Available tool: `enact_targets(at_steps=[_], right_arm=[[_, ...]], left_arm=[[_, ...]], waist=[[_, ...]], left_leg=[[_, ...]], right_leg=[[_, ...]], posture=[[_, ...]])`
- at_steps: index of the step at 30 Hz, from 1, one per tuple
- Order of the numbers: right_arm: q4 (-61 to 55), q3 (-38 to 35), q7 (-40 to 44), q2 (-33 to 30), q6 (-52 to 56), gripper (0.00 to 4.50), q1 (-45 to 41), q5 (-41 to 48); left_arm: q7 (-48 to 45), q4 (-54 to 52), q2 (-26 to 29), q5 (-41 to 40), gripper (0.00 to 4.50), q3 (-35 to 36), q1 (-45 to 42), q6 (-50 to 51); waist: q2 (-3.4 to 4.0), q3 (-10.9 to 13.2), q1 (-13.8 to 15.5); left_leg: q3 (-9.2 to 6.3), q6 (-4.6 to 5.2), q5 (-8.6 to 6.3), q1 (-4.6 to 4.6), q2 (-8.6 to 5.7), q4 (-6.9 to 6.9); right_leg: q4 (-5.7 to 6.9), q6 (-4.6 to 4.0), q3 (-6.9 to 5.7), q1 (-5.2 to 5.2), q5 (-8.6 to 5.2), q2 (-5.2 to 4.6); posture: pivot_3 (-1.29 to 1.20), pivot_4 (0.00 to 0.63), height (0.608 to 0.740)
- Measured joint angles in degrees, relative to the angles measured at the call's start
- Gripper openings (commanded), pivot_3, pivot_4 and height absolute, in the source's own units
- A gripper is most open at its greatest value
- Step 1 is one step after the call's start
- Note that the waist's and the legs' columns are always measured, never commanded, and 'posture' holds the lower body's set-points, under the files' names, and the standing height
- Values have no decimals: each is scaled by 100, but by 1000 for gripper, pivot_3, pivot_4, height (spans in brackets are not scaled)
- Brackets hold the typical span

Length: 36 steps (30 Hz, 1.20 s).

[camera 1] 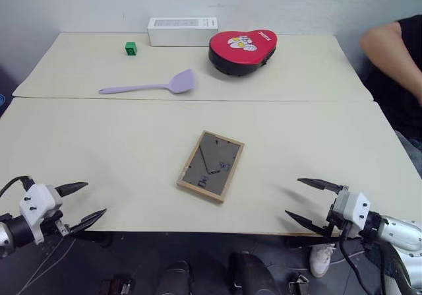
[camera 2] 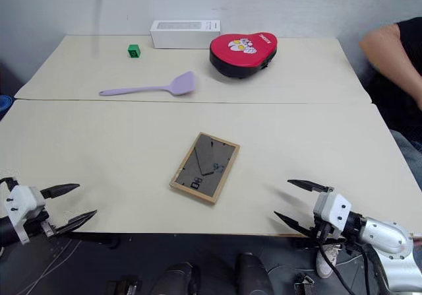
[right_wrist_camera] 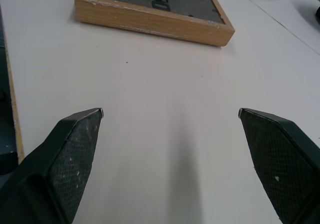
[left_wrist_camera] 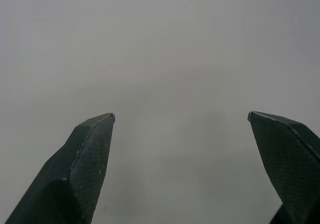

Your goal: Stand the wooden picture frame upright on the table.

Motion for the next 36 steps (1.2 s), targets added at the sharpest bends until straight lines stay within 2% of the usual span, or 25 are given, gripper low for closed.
enact_targets(at_steps=[4, 7, 8, 13, 18, 22, 23, 28, 36], right_arm=[[-148, 91, -51, 2, 168, 4478, -54, 13], [-531, 321, -142, 7, 641, 3946, -251, 29], [-699, 458, -240, 27, 943, 3616, -394, 28], [-927, 1086, -689, 214, 1847, 1885, -1095, -314], [-510, 1712, -999, 530, 2129, 60, -1719, -1027], [-98, 1931, -1212, 833, 2199, 0, -2117, -1363], [-46, 1980, -1248, 884, 2201, 0, -2204, -1413], [262, 2115, -1349, 1124, 2193, 0, -2601, -1599], [705, 2106, -1253, 1153, 2084, 0, -2964, -1688]], left_arm=[[80, -153, -27, -64, 4500, -152, -200, 266], [157, -553, -34, -188, 4500, -515, -571, 810], [240, -694, -31, -186, 4500, -799, -904, 1069], [820, -896, -155, 270, 3001, -1932, -2305, 1892], [1128, -201, -637, 980, 1364, -2995, -3350, 2014], [1199, 269, -1105, 1221, 126, -3398, -3772, 1994], [1207, 298, -1200, 1255, 21, -3483, -3848, 1961], [1158, 335, -1405, 1348, 21, -3717, -3958, 1890], [878, -356, -1380, 1112, 21, -3708, -3401, 2152]], waist=[[0, 0, 2], [0, 0, 20], [0, 0, 38], [1, -1, 65], [1, -2, 63], [-1, -1, 80], [-1, -1, 95], [-1, -1, 130], [-1, -1, 129]], left_leg=[[0, -1, 0, 0, 0, 1], [-5, -2, 1, 0, 0, 10], [-8, -3, 2, 0, 0, 12], [-10, -38, 21, -8, -3, 14], [6, -38, 27, -24, -5, 27], [7, -37, 29, -39, -5, 50], [7, -37, 29, -40, -6, 54], [5, -38, 29, -40, -5, 55], [4, -37, 29, -40, -4, 59]], right_leg=[[0, 0, -1, 0, 0, 0], [5, 1, -5, 5, 1, -1], [7, 1, -7, 7, 1, -1], [8, 3, -10, -1, 2, 3], [18, 8, -4, -21, 4, 15], [53, 10, -6, -32, 5, 16], [56, 10, -5, -33, 5, 16], [58, 10, -5, -33, 5, 16], [56, 10, -4, -32, 5, 14]], posture=[[0, 150, 740], [0, 150, 740], [0, 150, 740], [0, 150, 740], [0, 150, 740], [0, 150, 740], [0, 150, 740], [0, 150, 740], [0, 150, 740]])
